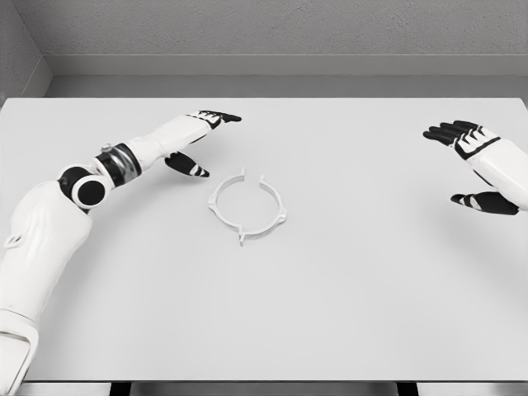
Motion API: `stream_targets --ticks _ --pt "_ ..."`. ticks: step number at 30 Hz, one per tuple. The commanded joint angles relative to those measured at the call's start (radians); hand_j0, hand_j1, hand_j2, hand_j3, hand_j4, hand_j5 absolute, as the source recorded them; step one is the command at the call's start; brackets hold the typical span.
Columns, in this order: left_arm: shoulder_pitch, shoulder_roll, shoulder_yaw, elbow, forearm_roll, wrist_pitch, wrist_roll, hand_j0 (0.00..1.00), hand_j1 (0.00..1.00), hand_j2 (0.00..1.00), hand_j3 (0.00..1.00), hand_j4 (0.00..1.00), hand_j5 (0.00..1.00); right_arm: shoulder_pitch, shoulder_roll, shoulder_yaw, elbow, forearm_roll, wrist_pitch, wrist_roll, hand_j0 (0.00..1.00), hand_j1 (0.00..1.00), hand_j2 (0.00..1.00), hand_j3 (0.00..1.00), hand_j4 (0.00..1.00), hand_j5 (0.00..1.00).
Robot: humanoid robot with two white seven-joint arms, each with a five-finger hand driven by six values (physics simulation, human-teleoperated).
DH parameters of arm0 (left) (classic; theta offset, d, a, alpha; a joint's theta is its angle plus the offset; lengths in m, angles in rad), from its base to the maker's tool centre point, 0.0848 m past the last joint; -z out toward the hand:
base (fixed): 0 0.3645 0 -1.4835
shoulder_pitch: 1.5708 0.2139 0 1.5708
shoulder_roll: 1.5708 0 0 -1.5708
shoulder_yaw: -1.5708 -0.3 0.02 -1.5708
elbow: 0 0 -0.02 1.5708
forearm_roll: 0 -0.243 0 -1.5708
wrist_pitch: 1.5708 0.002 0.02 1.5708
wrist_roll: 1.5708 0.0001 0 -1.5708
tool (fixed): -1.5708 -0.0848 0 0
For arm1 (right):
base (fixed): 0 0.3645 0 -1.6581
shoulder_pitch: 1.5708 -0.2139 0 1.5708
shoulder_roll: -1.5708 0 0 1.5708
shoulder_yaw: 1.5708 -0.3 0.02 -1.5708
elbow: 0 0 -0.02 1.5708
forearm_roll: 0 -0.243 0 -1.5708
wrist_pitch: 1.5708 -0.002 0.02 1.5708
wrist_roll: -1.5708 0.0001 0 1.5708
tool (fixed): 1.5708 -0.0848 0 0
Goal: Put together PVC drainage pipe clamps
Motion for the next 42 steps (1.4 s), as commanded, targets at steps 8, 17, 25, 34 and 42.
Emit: stream_targets --ticks 8,17,25,34,42 --pt "0.002 -0.011 -0.005 0.000 0.003 0.002 -0.001 1.00 1.00 1.00 1.00 1.00 1.00 0.000 -0.001 -0.001 0.004 -0.008 0.001 -0.001 1.00 1.00 1.00 1.00 1.00 1.00" --pt "0.011 -0.015 -0.005 0.000 0.003 0.002 -0.001 1.00 1.00 1.00 1.00 1.00 1.00 -0.008 0.000 0.001 0.024 -0.008 0.001 -0.001 1.00 1.00 1.00 1.00 1.00 1.00" --pt "0.012 -0.035 -0.006 0.000 0.001 0.002 -0.004 1.00 1.00 1.00 1.00 1.00 1.00 -0.005 0.002 0.003 0.024 -0.008 0.001 -0.001 1.00 1.00 1.00 1.00 1.00 1.00" --pt "0.014 -0.037 -0.008 -0.004 0.001 0.002 -0.004 1.00 1.00 1.00 1.00 1.00 1.00 -0.005 0.002 0.003 0.024 -0.008 0.001 -0.001 1.00 1.00 1.00 1.00 1.00 1.00" --pt "0.017 -0.049 -0.020 -0.012 0.001 0.002 -0.004 1.00 1.00 1.00 1.00 1.00 1.00 -0.005 0.002 0.003 0.024 -0.008 0.001 -0.001 1.00 1.00 1.00 1.00 1.00 1.00"
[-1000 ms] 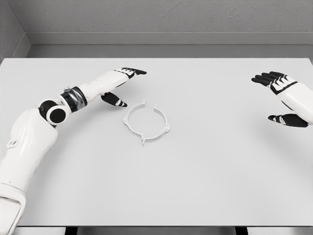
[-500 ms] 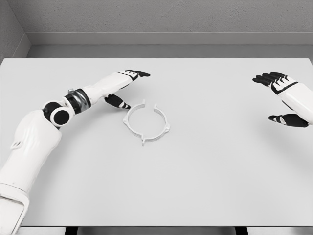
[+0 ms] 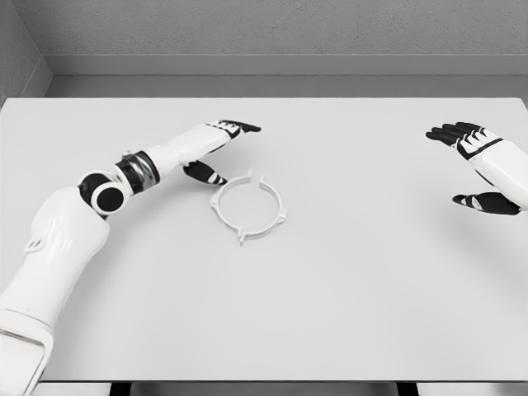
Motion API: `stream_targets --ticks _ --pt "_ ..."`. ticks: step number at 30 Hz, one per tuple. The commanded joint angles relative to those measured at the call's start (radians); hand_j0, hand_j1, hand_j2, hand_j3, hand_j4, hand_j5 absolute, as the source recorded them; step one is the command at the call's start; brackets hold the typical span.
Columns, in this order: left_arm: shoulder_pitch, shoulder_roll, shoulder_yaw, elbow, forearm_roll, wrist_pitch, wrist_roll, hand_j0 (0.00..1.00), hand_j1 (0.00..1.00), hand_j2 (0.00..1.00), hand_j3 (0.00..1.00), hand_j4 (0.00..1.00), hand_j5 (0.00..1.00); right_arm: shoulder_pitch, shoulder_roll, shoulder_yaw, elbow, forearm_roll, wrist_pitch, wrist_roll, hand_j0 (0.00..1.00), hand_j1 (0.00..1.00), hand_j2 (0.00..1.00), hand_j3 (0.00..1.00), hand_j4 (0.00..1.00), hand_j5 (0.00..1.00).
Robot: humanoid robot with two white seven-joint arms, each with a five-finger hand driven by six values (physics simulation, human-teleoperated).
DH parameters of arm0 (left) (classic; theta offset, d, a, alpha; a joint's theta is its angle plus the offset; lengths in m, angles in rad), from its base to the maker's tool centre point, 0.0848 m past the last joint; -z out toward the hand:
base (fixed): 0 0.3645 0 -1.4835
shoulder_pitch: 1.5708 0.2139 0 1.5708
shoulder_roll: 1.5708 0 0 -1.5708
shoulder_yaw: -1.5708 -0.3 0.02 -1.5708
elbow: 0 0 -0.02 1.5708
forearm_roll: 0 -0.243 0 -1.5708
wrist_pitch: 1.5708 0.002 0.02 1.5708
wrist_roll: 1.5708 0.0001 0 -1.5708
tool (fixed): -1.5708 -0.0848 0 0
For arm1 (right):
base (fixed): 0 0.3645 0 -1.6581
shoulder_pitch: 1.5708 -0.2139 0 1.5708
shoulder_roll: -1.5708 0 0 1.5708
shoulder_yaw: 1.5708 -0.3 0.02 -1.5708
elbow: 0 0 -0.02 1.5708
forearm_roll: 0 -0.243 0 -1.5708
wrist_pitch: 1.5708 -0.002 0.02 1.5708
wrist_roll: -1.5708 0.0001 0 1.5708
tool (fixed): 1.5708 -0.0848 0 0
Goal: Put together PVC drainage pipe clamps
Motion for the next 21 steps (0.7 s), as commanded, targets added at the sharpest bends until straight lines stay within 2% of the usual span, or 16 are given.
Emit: stream_targets --ticks 1,21 --pt "0.000 -0.004 0.000 -0.002 0.006 0.001 0.001 1.00 1.00 1.00 1.00 1.00 1.00 0.000 -0.001 0.000 0.000 -0.007 0.001 -0.001 1.00 1.00 1.00 1.00 1.00 1.00" --pt "0.012 -0.004 -0.008 -0.023 0.007 0.001 0.001 1.00 1.00 1.00 1.00 1.00 1.00 -0.002 -0.001 0.000 0.000 -0.007 0.001 -0.001 1.00 1.00 1.00 1.00 1.00 1.00"
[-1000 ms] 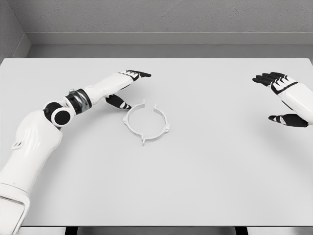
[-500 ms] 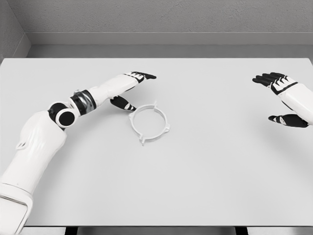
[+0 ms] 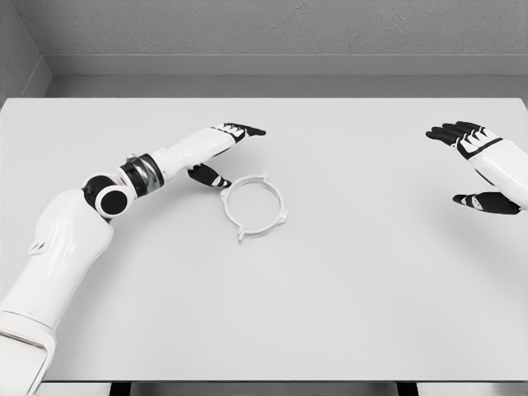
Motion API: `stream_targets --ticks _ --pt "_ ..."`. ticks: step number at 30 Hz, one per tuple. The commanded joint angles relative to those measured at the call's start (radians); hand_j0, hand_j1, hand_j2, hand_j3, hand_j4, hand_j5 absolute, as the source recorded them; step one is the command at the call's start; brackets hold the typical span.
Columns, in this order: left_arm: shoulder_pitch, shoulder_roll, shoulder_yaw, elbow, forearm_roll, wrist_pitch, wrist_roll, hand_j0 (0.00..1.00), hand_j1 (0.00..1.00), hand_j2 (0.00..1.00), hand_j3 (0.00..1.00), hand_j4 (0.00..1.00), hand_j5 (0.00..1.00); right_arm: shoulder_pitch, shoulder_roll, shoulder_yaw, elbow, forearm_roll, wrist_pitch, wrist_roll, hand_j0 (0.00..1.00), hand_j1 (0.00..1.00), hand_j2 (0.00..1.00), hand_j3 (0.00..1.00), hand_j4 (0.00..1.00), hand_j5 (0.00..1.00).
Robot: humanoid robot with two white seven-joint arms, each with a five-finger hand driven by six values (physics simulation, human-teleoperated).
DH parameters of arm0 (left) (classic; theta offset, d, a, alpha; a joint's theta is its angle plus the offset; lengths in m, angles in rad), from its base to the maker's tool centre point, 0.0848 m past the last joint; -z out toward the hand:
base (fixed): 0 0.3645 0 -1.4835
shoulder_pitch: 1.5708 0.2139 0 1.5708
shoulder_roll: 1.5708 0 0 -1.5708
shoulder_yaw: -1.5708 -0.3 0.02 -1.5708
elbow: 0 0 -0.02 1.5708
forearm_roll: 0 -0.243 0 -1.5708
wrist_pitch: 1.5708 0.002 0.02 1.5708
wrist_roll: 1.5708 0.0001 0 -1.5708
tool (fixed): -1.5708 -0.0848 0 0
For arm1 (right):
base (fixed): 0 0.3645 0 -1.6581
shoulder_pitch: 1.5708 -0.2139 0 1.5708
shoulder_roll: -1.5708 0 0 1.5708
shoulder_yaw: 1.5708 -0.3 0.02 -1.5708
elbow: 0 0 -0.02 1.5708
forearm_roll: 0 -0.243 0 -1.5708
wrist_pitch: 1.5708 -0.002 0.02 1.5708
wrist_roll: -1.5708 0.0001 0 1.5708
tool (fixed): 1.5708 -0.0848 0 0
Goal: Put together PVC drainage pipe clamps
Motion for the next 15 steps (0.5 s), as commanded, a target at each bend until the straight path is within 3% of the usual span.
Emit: stream_targets --ticks 1,15 --pt "0.000 0.000 0.001 -0.005 0.008 0.001 0.000 1.00 1.00 1.00 1.00 1.00 1.00 0.000 -0.001 0.000 0.000 -0.007 0.001 -0.001 1.00 1.00 1.00 1.00 1.00 1.00" --pt "-0.002 0.011 0.010 -0.004 0.015 0.001 0.000 1.00 1.00 1.00 1.00 1.00 1.00 0.000 -0.001 0.000 0.000 -0.007 0.001 -0.001 1.00 1.00 1.00 1.00 1.00 1.00"
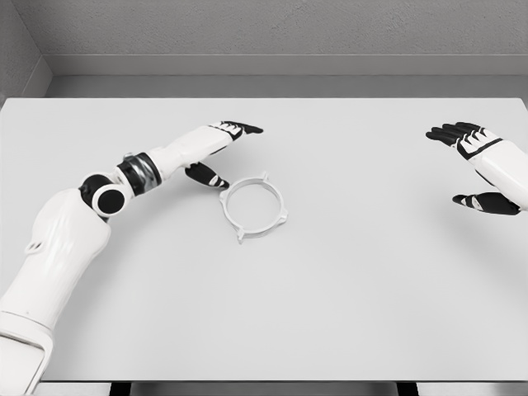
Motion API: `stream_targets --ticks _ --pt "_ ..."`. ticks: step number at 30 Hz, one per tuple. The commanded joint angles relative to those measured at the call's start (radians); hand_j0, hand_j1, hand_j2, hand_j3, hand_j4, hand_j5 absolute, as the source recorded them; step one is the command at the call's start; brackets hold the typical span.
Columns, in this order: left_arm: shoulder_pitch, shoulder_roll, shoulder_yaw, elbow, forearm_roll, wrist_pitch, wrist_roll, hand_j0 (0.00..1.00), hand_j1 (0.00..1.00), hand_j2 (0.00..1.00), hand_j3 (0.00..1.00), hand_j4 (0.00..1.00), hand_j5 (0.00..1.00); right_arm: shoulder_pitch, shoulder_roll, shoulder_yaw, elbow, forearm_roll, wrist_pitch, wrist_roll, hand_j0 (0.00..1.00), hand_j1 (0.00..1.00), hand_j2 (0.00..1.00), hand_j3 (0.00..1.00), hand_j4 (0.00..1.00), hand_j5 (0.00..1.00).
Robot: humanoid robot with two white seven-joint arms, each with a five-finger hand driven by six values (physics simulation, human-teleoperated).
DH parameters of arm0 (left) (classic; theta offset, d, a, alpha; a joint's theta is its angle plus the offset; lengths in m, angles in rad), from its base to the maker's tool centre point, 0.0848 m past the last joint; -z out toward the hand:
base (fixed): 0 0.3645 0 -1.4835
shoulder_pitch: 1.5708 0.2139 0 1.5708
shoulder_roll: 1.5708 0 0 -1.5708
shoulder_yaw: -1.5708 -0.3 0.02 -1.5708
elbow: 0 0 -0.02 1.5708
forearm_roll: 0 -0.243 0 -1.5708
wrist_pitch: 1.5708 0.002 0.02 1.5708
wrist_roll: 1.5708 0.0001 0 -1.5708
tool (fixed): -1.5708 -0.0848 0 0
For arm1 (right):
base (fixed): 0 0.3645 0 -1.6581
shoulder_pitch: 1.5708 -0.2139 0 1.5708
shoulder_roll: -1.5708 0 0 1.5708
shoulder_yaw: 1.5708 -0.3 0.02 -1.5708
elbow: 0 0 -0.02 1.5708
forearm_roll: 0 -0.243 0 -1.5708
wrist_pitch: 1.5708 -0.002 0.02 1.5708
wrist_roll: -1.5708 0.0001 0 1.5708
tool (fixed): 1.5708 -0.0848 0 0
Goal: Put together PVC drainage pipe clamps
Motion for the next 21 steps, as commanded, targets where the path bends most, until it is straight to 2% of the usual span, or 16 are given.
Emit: stream_targets --ticks 1,4,8,12,16,18,19,21 --pt "-0.002 0.002 0.005 0.001 0.009 0.002 0.001 1.00 1.00 1.00 1.00 1.00 1.00 -0.002 -0.001 0.000 0.000 -0.007 0.001 -0.001 1.00 1.00 1.00 1.00 1.00 1.00" --pt "-0.014 0.017 0.008 0.002 0.013 0.002 0.002 1.00 1.00 1.00 1.00 1.00 1.00 0.000 -0.001 0.000 0.000 -0.007 0.001 -0.001 1.00 1.00 1.00 1.00 1.00 1.00" --pt "-0.023 0.134 0.010 -0.010 0.039 0.002 0.004 1.00 1.00 1.00 1.00 1.00 1.00 0.000 -0.001 0.000 0.000 -0.007 0.001 -0.001 1.00 1.00 1.00 1.00 1.00 1.00" --pt "-0.020 0.235 0.048 -0.017 0.045 0.002 0.004 1.00 1.00 1.00 1.00 1.00 1.00 0.002 -0.001 0.000 0.001 -0.007 0.001 -0.001 1.00 1.00 1.00 1.00 1.00 1.00" --pt "-0.012 0.249 0.070 -0.014 0.047 0.002 0.002 1.00 1.00 1.00 1.00 1.00 1.00 0.003 -0.001 0.000 0.000 -0.007 0.001 -0.001 1.00 1.00 1.00 1.00 1.00 1.00" --pt "0.002 0.283 0.076 -0.008 0.119 0.002 0.002 1.00 1.00 1.00 1.00 1.00 1.00 0.003 -0.001 0.000 0.000 -0.007 0.001 -0.001 1.00 1.00 1.00 1.00 1.00 1.00" --pt "0.018 0.287 0.103 -0.005 0.159 0.002 0.001 1.00 1.00 1.00 1.00 1.00 1.00 0.003 -0.001 0.001 0.000 -0.007 0.001 -0.001 1.00 1.00 1.00 1.00 1.00 1.00" --pt "0.048 0.309 0.156 -0.005 0.160 0.002 0.001 1.00 1.00 1.00 1.00 1.00 1.00 0.003 -0.001 0.001 0.000 -0.007 0.001 -0.001 1.00 1.00 1.00 1.00 1.00 1.00"
